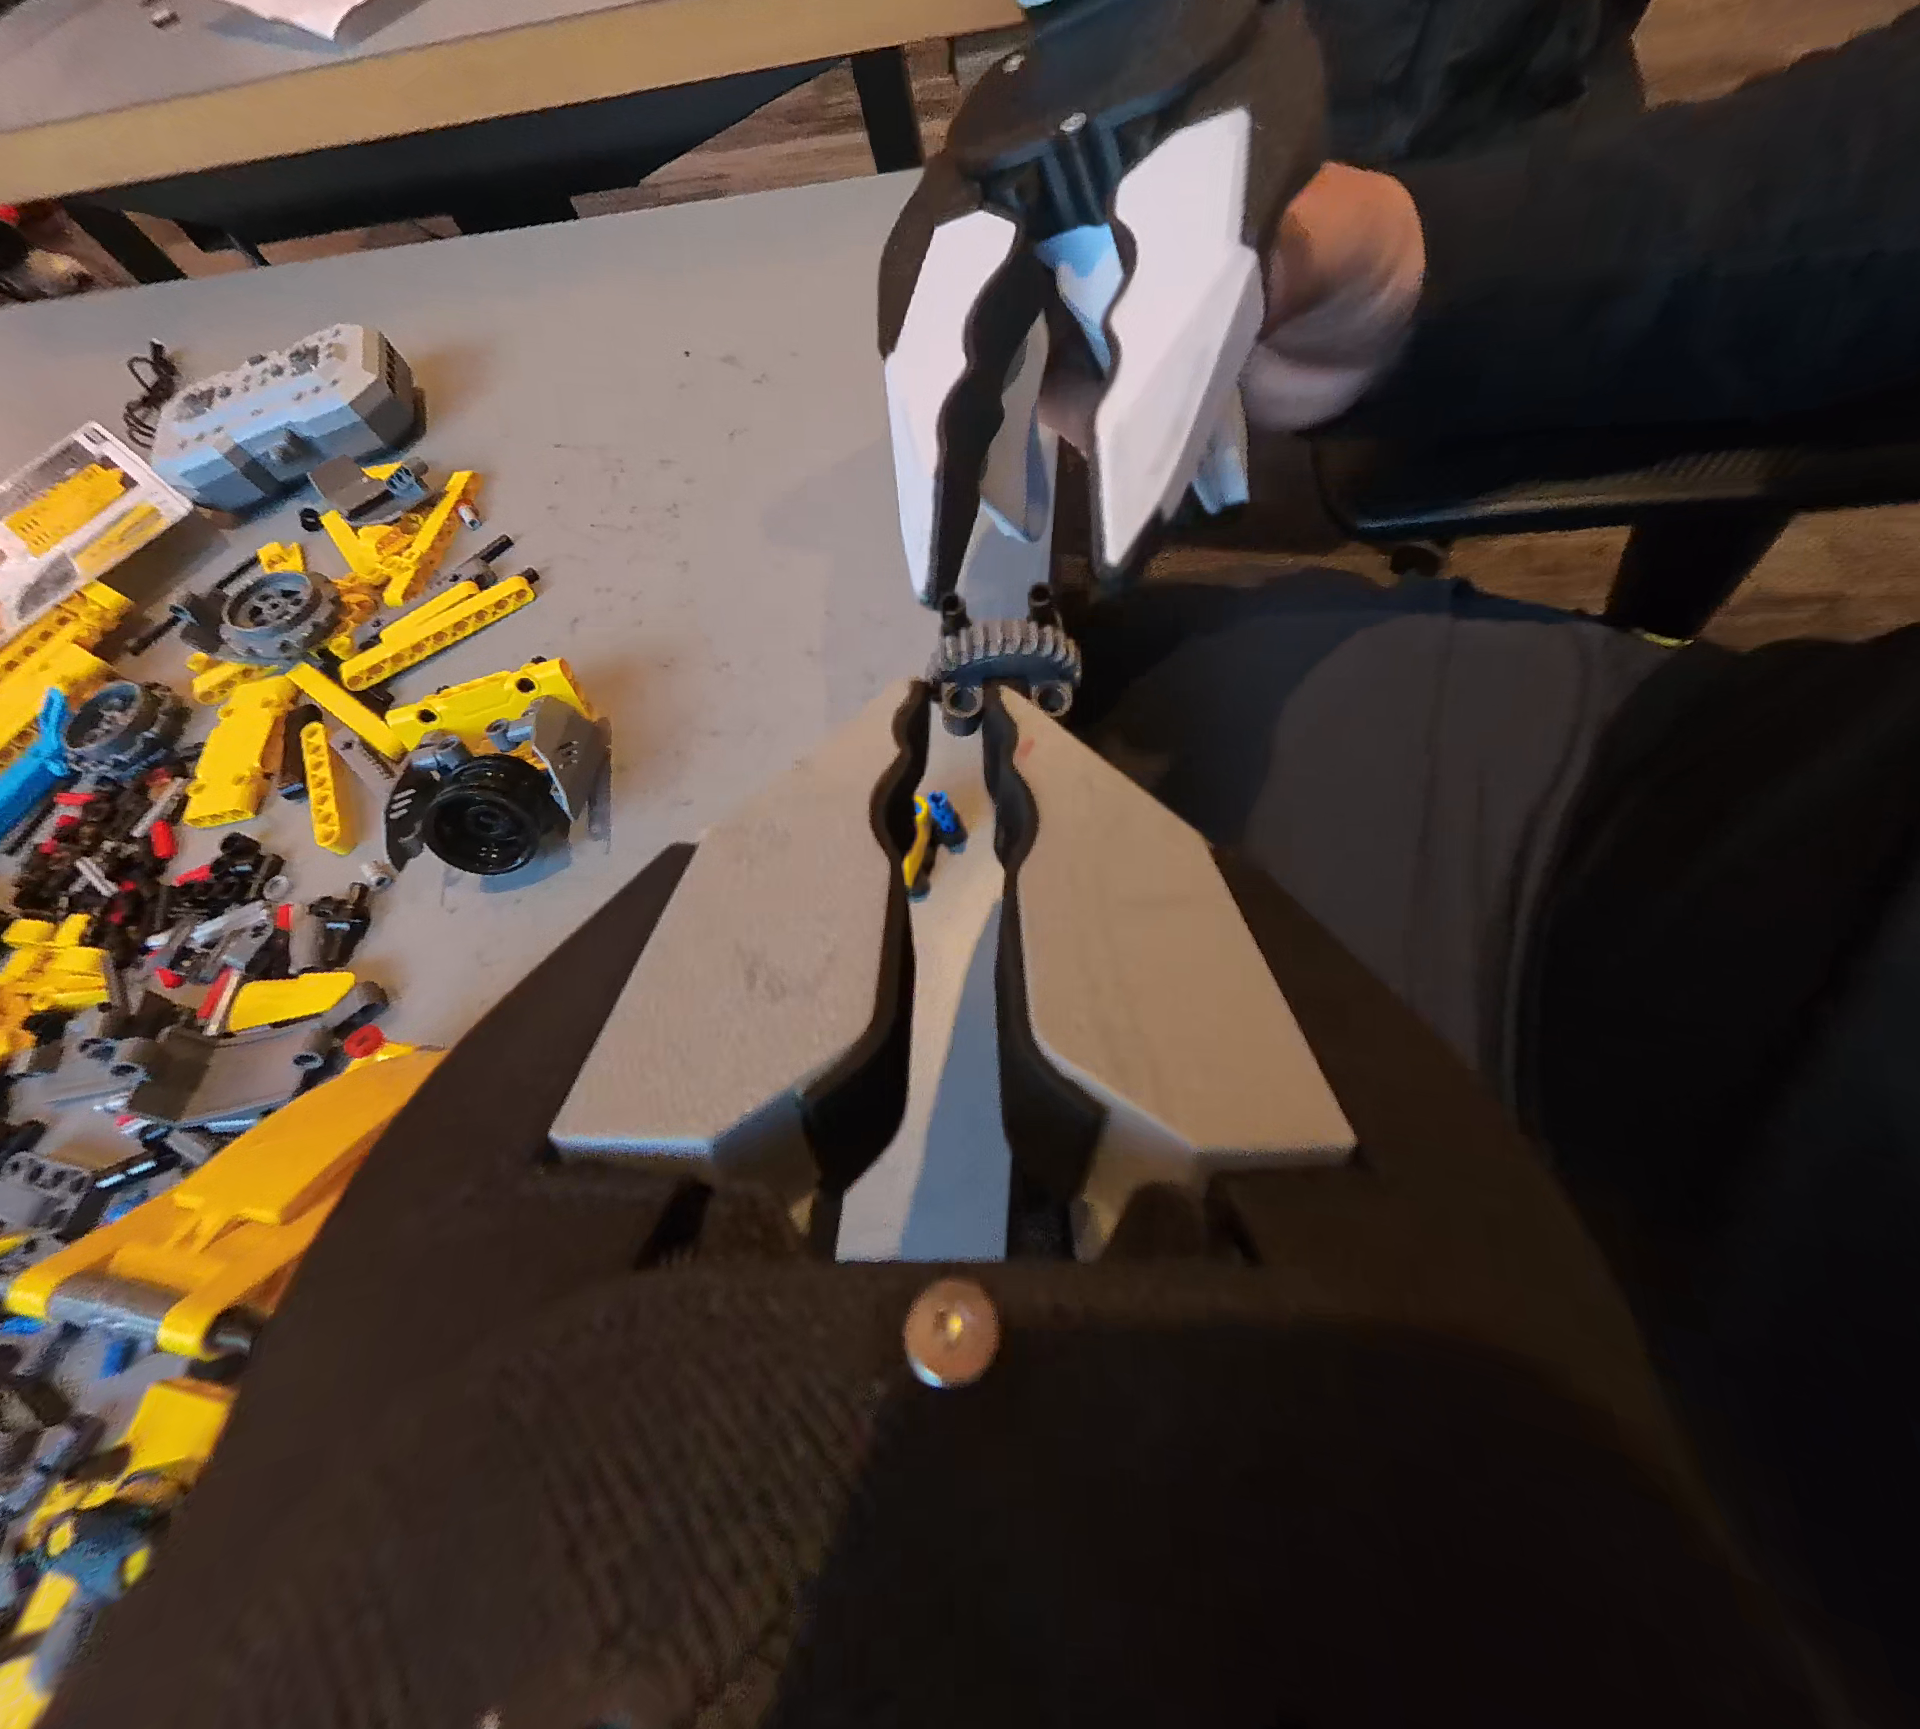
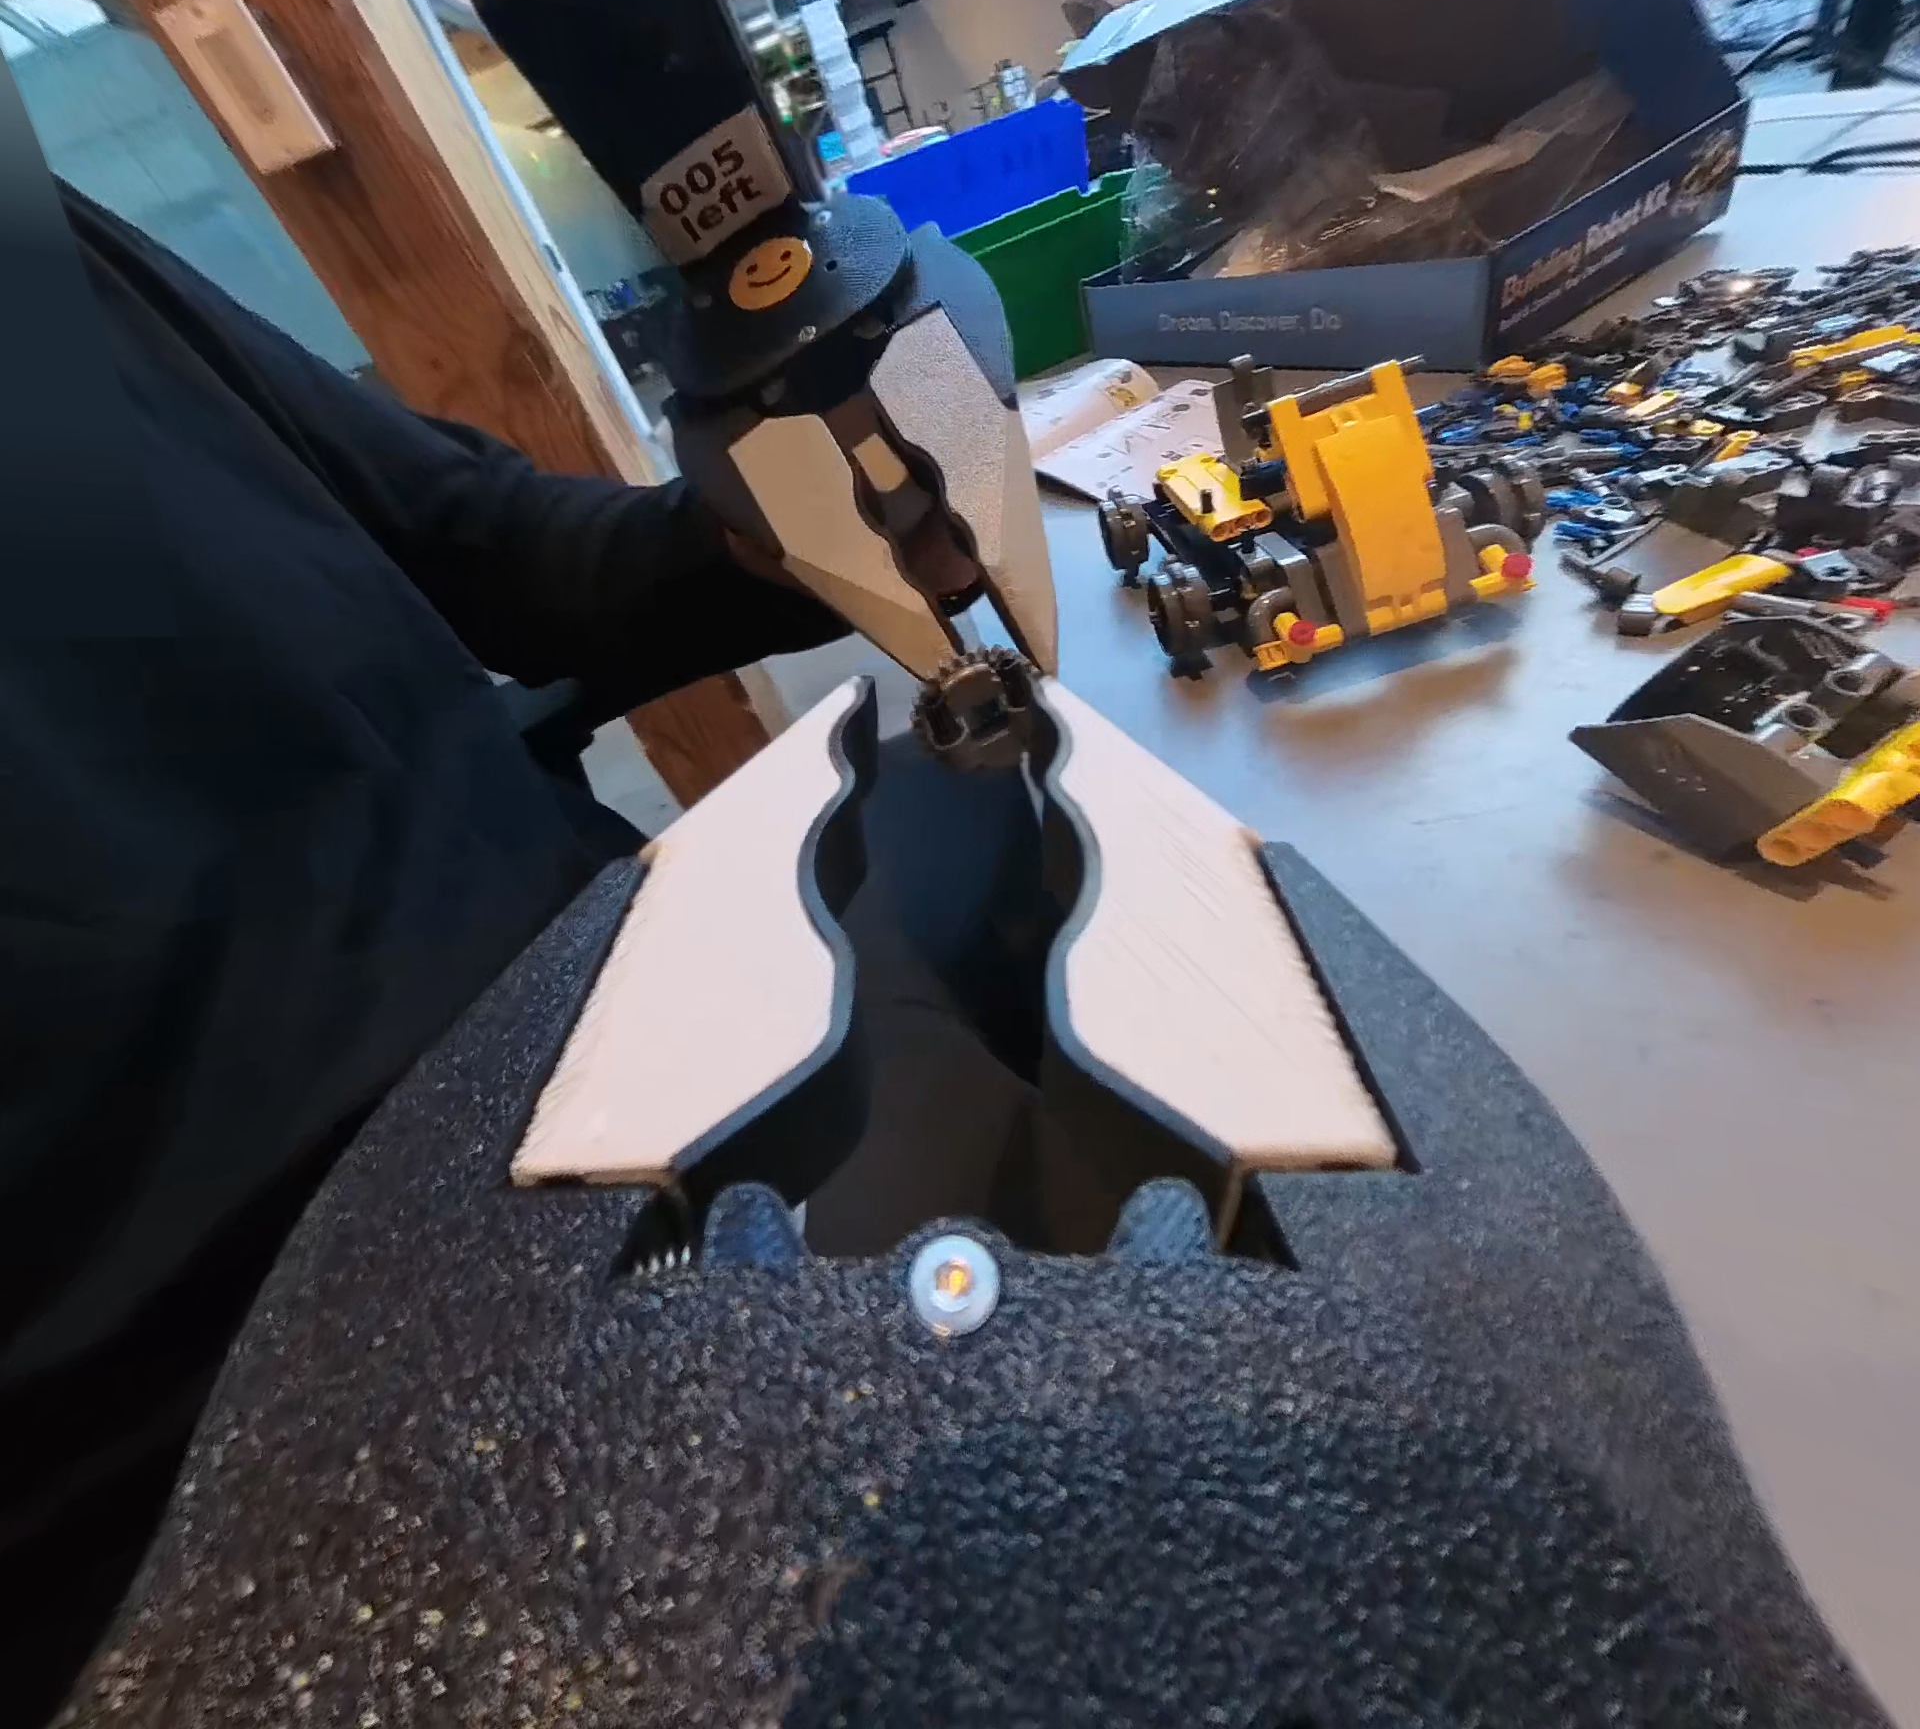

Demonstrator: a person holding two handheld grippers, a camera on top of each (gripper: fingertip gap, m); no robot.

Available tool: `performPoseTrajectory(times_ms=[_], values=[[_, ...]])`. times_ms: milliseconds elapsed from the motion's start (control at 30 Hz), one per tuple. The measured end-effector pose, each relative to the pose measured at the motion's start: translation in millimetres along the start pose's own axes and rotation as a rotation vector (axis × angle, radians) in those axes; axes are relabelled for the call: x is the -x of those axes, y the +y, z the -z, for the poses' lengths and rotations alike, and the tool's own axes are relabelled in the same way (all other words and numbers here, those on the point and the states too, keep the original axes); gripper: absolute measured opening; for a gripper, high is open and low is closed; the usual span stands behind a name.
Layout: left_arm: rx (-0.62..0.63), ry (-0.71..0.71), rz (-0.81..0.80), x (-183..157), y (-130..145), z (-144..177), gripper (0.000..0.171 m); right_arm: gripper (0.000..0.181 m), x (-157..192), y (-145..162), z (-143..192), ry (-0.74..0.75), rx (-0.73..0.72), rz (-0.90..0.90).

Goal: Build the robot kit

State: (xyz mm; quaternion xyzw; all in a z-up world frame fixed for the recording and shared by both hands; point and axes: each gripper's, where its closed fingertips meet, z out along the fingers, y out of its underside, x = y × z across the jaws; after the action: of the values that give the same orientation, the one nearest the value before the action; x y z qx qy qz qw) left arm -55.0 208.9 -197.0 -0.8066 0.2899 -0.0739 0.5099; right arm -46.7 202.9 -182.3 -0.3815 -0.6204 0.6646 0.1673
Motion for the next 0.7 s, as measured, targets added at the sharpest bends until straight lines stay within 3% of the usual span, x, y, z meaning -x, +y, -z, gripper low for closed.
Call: performPoseTrajectory(times_ms=[200,267,400,567,700], values=[[0.001,0.001,-0.019,-4,-2,-1,0.007,0.021,1,2,2,0.001,0.022,0.025],[-0.019,0.022,0.053,-1,-3,0,0.007,0.0,4,4,3,0.011,0.041,0.083],[-0.027,0.036,0.128,6,1,2,0.006,0.0,1,10,0,0.137,0.132,0.27],[0.015,0.001,0.069,6,7,-2,0.005,0.022,-2,5,1,0.161,0.119,0.209],[0.045,-0.015,0.038,3,8,-5,0.006,0.009,-2,6,0,0.196,0.144,0.298]])
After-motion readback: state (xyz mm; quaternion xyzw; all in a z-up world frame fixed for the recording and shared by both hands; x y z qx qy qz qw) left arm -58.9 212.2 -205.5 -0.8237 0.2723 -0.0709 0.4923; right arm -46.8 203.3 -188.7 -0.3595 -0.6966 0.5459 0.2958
